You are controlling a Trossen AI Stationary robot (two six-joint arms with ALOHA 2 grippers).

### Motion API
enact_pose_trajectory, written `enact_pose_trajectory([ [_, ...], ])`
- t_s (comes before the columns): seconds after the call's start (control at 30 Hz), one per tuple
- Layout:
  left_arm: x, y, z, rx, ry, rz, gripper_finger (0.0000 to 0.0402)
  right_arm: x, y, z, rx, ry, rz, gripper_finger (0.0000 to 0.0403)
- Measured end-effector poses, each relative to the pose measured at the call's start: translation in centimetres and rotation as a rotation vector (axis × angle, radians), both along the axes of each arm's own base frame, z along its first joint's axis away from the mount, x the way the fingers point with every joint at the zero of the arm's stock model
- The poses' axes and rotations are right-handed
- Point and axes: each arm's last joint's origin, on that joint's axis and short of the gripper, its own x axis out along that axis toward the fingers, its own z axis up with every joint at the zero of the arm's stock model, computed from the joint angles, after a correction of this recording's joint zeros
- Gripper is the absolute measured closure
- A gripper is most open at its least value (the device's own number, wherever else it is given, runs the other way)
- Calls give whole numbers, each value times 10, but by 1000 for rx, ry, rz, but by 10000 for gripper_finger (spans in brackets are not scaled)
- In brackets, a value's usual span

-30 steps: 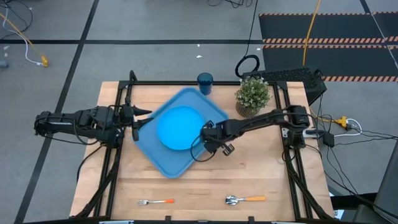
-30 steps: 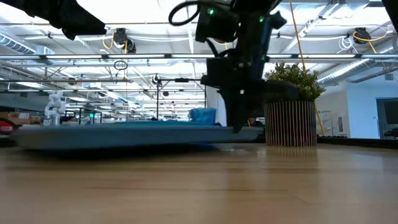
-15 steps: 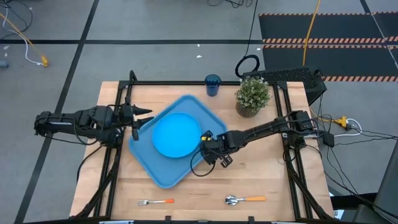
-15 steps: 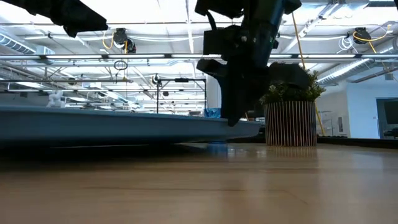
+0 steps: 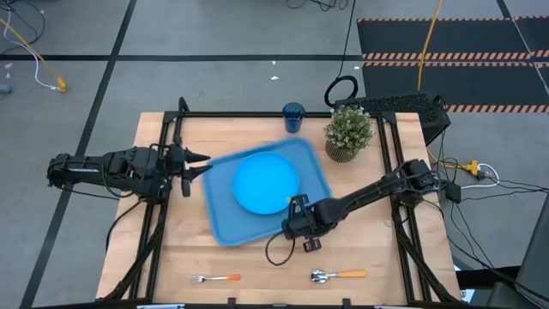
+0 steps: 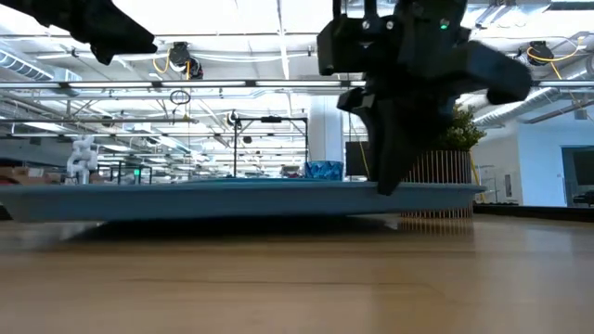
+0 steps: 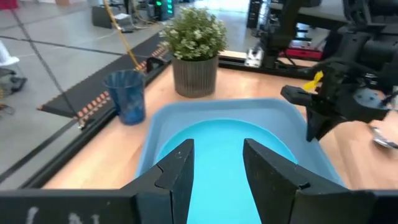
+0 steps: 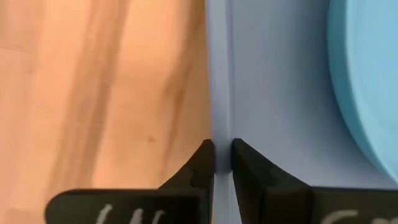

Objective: Pick and place plate/cup/fork/spoon on tray
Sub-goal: Move the blue tray to the center of the table

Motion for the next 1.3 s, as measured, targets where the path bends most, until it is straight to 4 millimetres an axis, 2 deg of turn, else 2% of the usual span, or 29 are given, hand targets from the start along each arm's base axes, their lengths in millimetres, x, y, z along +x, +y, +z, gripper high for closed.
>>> enact_pose_trajectory([
  [0.27,0,-2,-1,-22,11,-61,259,-6,25,1,51,-31,-60,379],
  [0.67,-1,-4,-4,-56,40,-121,259,-10,39,-5,137,-23,-313,379],
  [1.13,-2,-4,-7,-75,67,-126,259,-9,47,-4,184,-49,-288,377],
  [1.3,-2,-4,-7,-84,67,-133,259,-6,51,-2,205,-87,-256,351],
])
